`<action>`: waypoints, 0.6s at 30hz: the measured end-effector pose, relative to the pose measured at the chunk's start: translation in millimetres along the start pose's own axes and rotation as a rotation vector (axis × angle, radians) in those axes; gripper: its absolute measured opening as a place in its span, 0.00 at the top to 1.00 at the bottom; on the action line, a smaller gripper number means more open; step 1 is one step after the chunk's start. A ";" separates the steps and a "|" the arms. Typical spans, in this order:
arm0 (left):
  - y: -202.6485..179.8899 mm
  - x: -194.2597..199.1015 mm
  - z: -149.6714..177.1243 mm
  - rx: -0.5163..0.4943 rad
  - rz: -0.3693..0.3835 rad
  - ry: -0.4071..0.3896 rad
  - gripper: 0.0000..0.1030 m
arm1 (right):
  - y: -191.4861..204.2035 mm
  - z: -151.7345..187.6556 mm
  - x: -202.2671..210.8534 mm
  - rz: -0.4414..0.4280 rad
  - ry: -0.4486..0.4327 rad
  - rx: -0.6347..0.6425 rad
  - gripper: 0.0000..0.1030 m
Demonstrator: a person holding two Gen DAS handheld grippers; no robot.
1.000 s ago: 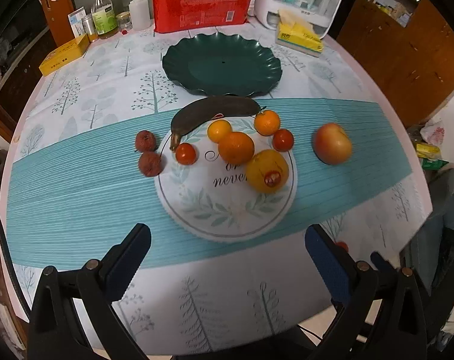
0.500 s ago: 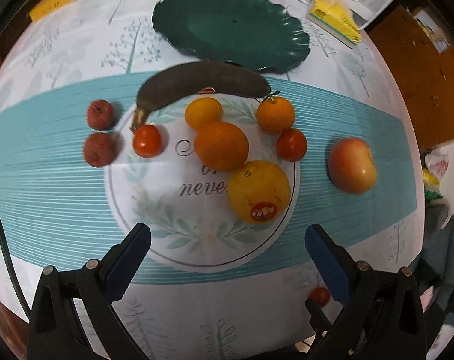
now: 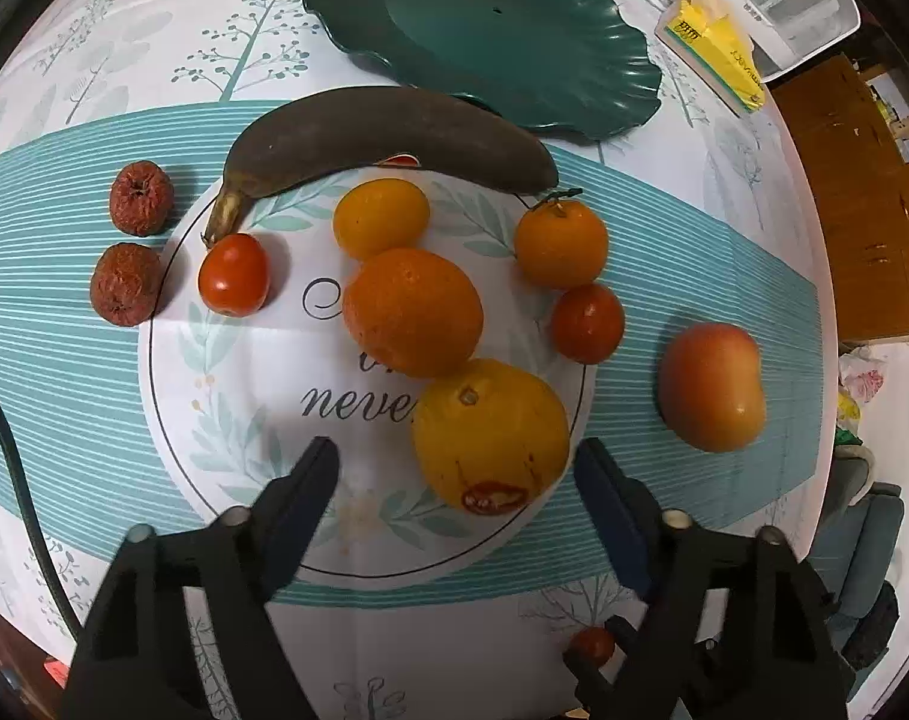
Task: Organize fruits
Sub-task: 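Grasp the loose cherry tomato with the right tool while the left tool approaches the yellow grapefruit, then close the left tool on the yellow grapefruit and lift it while the right tool holds the tomato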
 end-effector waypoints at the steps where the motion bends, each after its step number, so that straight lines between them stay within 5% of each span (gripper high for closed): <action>1: 0.0 -1.0 -0.2 0.005 0.008 0.002 0.28 | -2.0 -2.2 -1.7 0.000 0.003 -0.001 0.76; 8: -8.2 -6.0 0.3 -0.008 0.089 -0.003 0.49 | -3.3 -0.8 -0.9 -0.006 0.013 -0.040 0.76; 18: -15.4 -24.2 -6.8 -0.021 0.106 0.016 0.45 | 1.2 5.5 4.7 0.013 0.007 -0.108 0.76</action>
Point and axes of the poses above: each gripper's, at about its wrist camera, not at the fingertips, and x roughly against the way its jaws point, y to its left, z to its underside, the point moved 7 cm from there along -x, roughly the way its jaws point, and after that the axes turned 12 degrees about z, right-handed, at the moved point
